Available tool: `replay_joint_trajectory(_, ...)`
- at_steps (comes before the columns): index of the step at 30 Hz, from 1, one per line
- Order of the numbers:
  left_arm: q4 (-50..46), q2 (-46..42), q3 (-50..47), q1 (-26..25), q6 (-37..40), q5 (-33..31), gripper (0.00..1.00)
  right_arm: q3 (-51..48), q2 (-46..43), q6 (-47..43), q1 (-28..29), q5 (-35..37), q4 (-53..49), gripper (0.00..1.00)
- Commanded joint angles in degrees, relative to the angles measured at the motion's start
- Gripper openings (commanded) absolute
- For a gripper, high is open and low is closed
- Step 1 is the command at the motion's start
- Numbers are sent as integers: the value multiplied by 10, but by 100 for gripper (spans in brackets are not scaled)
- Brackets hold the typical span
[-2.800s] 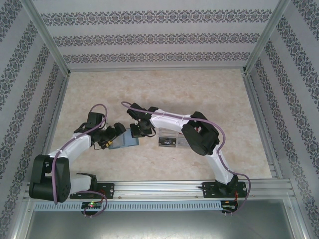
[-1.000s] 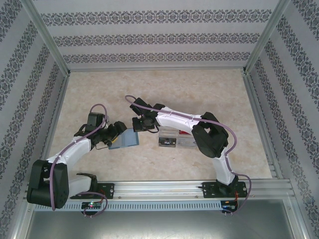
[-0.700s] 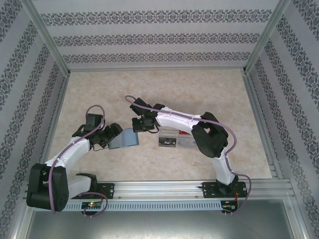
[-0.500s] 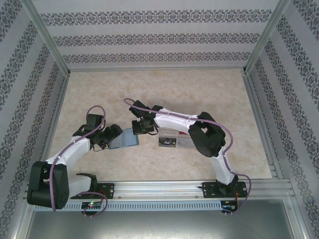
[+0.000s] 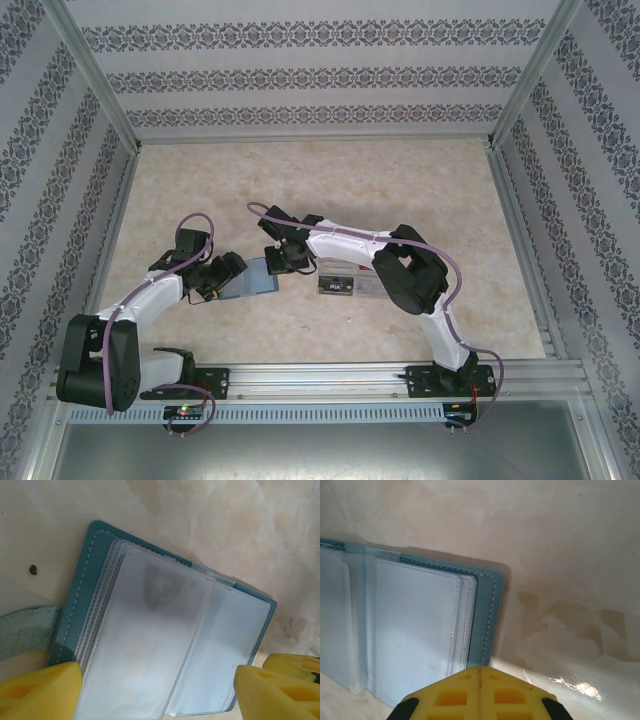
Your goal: Take the credit cards out of the card holder
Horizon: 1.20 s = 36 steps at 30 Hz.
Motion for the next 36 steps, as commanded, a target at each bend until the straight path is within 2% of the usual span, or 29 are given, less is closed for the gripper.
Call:
replay_joint_trajectory(1, 4, 8, -6, 5, 18, 16, 80, 4, 8, 6, 5, -5, -10, 0)
replay_joint_trajectory(7, 55, 8, -16, 5, 11, 73, 80, 5, 9, 7, 6, -6, -11, 0)
replay_joint_trajectory(16, 91, -2, -21, 5, 7, 116, 82, 5, 9, 7, 7, -7, -11, 0)
replay_joint_trajectory(26, 127, 6, -25, 2, 1, 146, 83, 2, 1, 6, 7, 1, -12, 0)
replay_joint_trajectory(36, 175, 38, -4, -30, -21, 153, 83, -32, -76, 13, -6, 10, 9, 0)
